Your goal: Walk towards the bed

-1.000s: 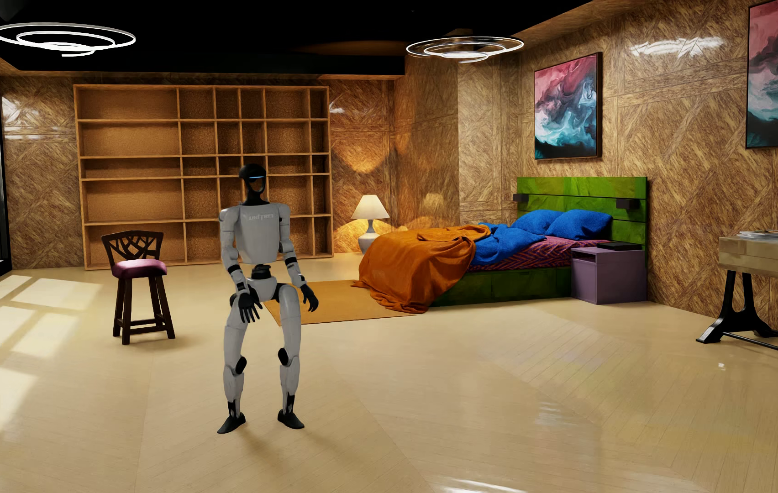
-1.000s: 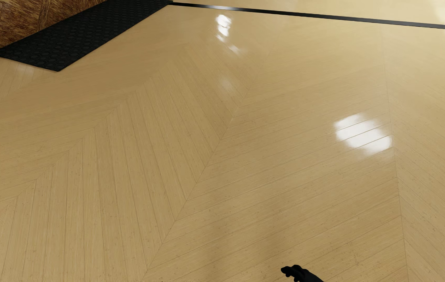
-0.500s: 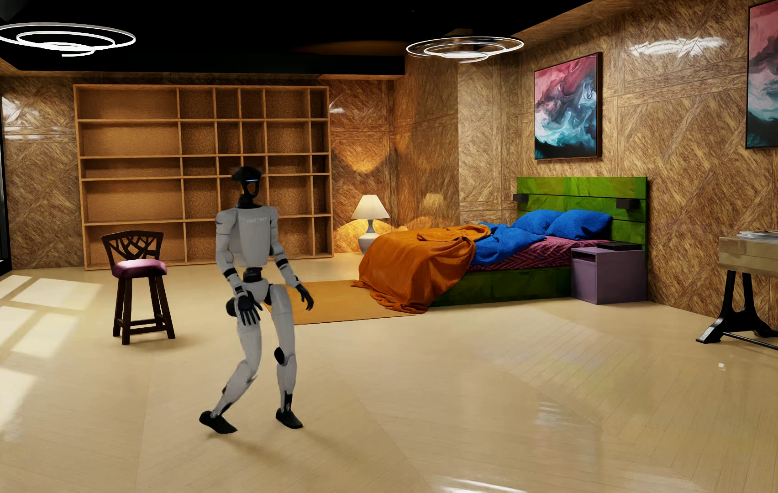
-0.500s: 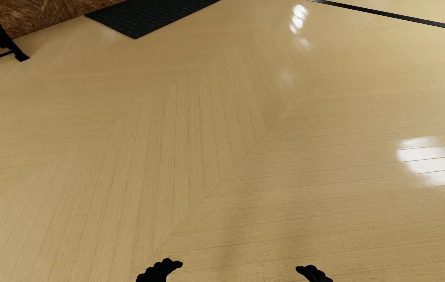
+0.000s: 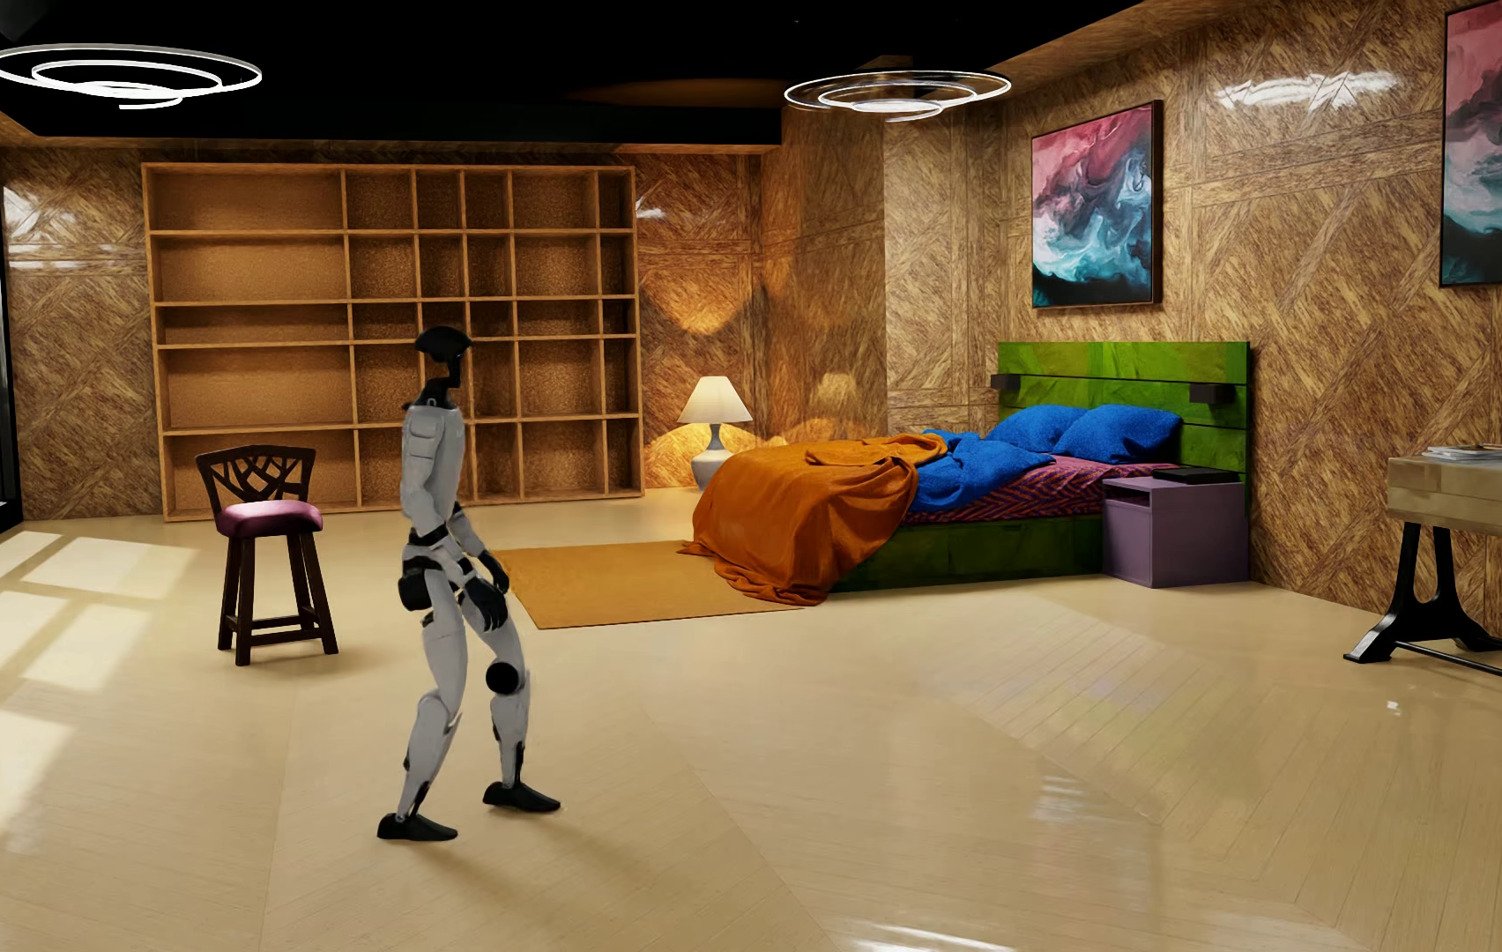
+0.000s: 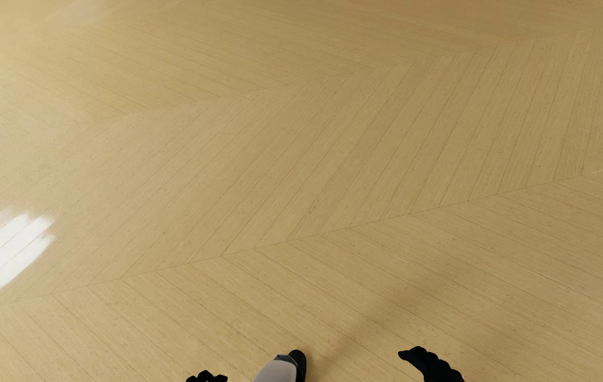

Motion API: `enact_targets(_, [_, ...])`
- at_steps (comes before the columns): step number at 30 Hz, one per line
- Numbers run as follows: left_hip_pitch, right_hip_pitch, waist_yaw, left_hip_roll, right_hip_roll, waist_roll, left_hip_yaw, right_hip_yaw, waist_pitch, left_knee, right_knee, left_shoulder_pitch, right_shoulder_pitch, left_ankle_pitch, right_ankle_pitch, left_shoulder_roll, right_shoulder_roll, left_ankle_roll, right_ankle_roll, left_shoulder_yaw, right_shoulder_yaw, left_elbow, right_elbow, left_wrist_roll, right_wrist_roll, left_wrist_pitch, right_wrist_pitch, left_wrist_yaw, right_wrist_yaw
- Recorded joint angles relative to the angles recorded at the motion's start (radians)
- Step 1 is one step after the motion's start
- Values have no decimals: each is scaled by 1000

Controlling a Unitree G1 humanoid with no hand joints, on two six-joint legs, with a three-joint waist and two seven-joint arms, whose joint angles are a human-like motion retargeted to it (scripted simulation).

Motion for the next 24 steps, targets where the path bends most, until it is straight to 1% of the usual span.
enact_targets(1, [-3, 3, -2, -5, -14, 6, -25, -49, 1, 45, -3, 4, 15, -36, 3, 8, 1, -47, 4, -10, 3, 14, -14, -8, -1, 3, -13, -30, -3])
enact_targets(2, [-7, 6, -6, 7, -32, 12, -21, -99, 1, 83, -6, 11, 23, -61, 7, 15, 3, -72, 11, -16, 12, 20, -21, -20, -6, 4, -22, -62, 5])
enact_targets(3, [-14, 10, -10, 37, -51, 16, 9, -148, 0, 119, -7, 19, 24, -65, 10, 14, 8, -61, 18, -27, 24, 24, -22, -27, -9, 6, -29, -83, 23])
enact_targets(5, [-22, 22, -15, 139, -89, 22, 107, -238, -2, 187, -9, 40, 20, -69, 15, 23, 18, -5, 36, -46, 48, 12, -22, -33, -10, 1, -47, -106, 61])
enact_targets(6, [-21, 33, -15, 182, -107, 23, 124, -278, -4, 212, -11, 55, 16, -72, 18, 26, 25, 12, 47, -48, 63, 2, -27, -38, -11, -1, -52, -109, 70])
enact_targets(8, [-10, 64, -13, 248, -141, 20, 119, -355, -9, 215, -24, 82, 10, -78, 24, 25, 45, 31, 72, -45, 85, -15, -50, -52, -8, 0, -44, -120, 65])
enact_targets(10, [9, 104, -10, 313, -171, 13, 105, -430, -17, 139, -51, 98, 6, -89, 33, 17, 67, 42, 102, -36, 101, -20, -90, -53, 12, 13, -30, -134, 58])
enact_targets(11, [21, 129, -9, 350, -181, 9, 118, -469, -22, 80, -75, 102, 3, -90, 40, 12, 74, 62, 119, -27, 111, -21, -112, -49, 26, 22, -27, -133, 58])
enact_targets(13, [31, 177, -5, 427, -197, 3, 182, -544, -34, -22, -120, 107, -9, -114, 58, 4, 78, 108, 157, -1, 133, -23, -152, -43, 48, 36, -27, -124, 61])
enact_targets(14, [29, 199, -3, 460, -208, 1, 245, -585, -42, -46, -137, 103, -13, -121, 66, 0, 74, 101, 179, 10, 138, -20, -169, -41, 58, 39, -26, -123, 62])
enact_targets(15, [23, 225, 2, 461, -224, -1, 287, -628, -48, -38, -151, 94, -11, -120, 73, -5, 68, 95, 205, 14, 135, -11, -184, -36, 72, 40, -24, -128, 61])
enact_targets(17, [5, 279, 15, 362, -287, -18, 261, -708, -54, -7, -152, 69, 11, -113, 97, -21, 50, 103, 251, 13, 104, 13, -202, -23, 111, 37, -11, -144, 62])
enact_targets(18, [10, 300, 21, 304, -333, -33, 257, -731, -53, 7, -135, 61, 25, -125, 120, -34, 35, 88, 253, 18, 90, 18, -203, -22, 125, 33, 1, -147, 68])
enact_targets(19, [29, 318, 28, 245, -391, -51, 265, -748, -51, 9, -111, 62, 38, -141, 153, -48, 16, 85, 253, 28, 77, 15, -200, -26, 122, 22, 12, -143, 80])
enact_targets(20, [57, 334, 33, 184, -461, -71, 279, -748, -50, -2, -72, 64, 50, -155, 212, -65, -5, 97, 258, 43, 71, 11, -195, -32, 109, 12, 24, -133, 94])
enact_targets(21, [82, 338, 37, 125, -539, -93, 293, -738, -47, -16, -19, 66, 61, -169, 282, -81, -26, 116, 236, 62, 69, 9, -187, -39, 90, 4, 35, -119, 109])
enact_targets(22, [108, 332, 40, 70, -619, -115, 305, -739, -43, -30, 51, 67, 74, -183, 348, -96, -43, 136, 147, 80, 67, 13, -178, -45, 69, -2, 46, -105, 124])
enact_targets(23, [133, 294, 37, 16, -695, -137, 311, -680, -35, -41, 152, 59, 82, -197, 394, -107, -61, 153, 33, 88, 69, 24, -170, -45, 55, -7, 60, -94, 139])
enact_targets(24, [161, 195, 17, -42, -710, -157, 299, -482, -23, -49, 287, 43, 96, -210, 379, -108, -74, 166, 26, 76, 65, 39, -170, -30, 47, -16, 68, -83, 149])
